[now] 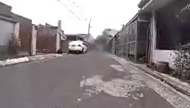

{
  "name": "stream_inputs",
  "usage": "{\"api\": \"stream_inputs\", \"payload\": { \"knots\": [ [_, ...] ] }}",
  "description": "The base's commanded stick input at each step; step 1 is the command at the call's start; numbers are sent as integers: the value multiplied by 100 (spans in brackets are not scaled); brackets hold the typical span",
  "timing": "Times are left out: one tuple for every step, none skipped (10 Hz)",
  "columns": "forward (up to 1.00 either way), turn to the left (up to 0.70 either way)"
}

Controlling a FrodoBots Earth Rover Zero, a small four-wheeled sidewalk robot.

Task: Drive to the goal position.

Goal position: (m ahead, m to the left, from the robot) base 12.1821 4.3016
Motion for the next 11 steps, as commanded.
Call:
{"api": "stream_inputs", "payload": {
  "knots": [
    [68, -14],
    [68, -14],
    [67, -13],
    [68, -14],
    [68, -14],
    [67, -13],
    [67, -10],
    [67, -3],
    [67, -2],
    [68, 0],
    [67, 0]
  ]
}}
